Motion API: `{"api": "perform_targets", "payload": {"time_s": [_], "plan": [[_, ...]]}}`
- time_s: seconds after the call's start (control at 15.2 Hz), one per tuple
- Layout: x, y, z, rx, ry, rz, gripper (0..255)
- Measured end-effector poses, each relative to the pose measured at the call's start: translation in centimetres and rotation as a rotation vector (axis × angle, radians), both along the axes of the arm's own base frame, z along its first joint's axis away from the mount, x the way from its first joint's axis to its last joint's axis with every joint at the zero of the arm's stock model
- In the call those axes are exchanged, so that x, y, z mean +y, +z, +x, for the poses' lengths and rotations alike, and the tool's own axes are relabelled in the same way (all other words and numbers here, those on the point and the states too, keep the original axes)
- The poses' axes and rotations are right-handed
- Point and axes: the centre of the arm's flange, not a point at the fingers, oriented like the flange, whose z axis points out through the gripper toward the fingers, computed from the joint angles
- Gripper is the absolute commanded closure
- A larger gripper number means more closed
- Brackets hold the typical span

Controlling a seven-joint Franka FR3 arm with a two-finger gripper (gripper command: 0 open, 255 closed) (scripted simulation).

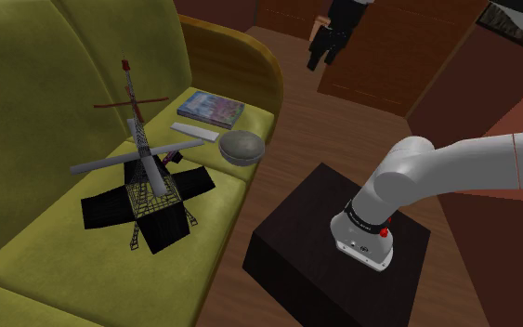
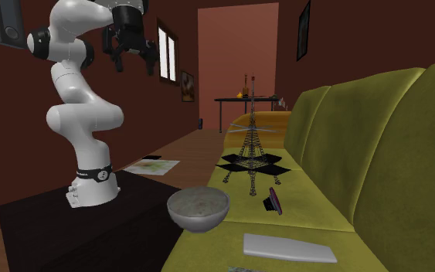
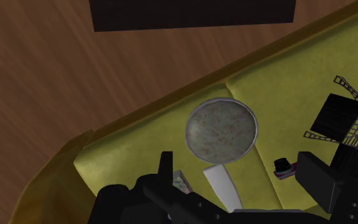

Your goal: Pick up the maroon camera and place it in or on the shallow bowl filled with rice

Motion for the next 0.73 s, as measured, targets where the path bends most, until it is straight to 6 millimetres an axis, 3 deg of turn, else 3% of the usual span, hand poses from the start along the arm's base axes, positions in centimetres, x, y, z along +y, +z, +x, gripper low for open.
{"api": "perform_targets", "payload": {"time_s": [0.2,0.73], "plan": [[0.3,-0.9,1.0,0.001,0.021,-0.001,0],[3.2,-7.8,8.5,0.004,0.152,-0.006,0]]}}
